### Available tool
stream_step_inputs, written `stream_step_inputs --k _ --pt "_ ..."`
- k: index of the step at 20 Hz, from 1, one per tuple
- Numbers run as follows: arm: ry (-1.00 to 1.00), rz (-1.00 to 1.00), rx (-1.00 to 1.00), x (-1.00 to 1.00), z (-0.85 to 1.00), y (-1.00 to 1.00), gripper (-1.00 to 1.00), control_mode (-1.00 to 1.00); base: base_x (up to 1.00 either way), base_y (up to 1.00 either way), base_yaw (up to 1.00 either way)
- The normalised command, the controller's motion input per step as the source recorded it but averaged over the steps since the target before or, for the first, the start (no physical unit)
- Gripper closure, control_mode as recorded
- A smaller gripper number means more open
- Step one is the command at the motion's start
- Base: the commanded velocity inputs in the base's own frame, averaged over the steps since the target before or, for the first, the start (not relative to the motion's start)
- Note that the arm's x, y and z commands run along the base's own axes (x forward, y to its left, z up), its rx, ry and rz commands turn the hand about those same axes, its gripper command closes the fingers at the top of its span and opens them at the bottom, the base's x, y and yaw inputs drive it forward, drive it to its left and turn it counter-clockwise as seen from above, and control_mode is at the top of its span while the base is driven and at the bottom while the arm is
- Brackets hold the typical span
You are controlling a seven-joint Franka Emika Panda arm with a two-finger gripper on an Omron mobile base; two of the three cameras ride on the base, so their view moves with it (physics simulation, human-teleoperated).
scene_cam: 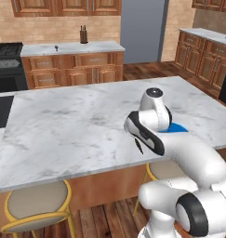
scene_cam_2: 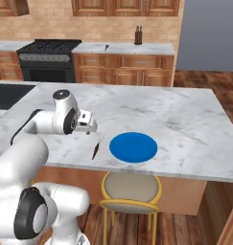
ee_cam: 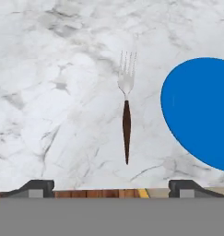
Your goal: Take the fork and place it on the left side of the plate. Then take the spoon and place it on the right side of the plate. Make sure they're directly next to the plate.
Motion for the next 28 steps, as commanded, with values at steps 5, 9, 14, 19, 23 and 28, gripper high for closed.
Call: stream_step_inputs --k 5,9,14,19,23,28 --pt "0.04 0.00 0.00 -0.74 0.12 0.07 -1.00 -1.00 0.00 0.00 0.00" --pt "-0.05 0.00 0.00 -1.00 -0.14 0.00 -1.00 -1.00 0.00 0.00 0.00" --pt "-0.10 0.00 0.01 -0.60 -0.02 -0.07 -1.00 1.00 -0.40 -0.19 0.00" --pt "0.00 0.00 0.00 0.00 0.00 0.00 -1.00 1.00 -0.55 -0.93 -0.01" --pt "0.00 0.00 0.00 0.00 0.00 0.00 -1.00 1.00 -0.04 -1.00 0.00" --pt "0.00 0.00 0.00 0.00 0.00 0.00 -1.00 1.00 0.02 -1.00 0.00"
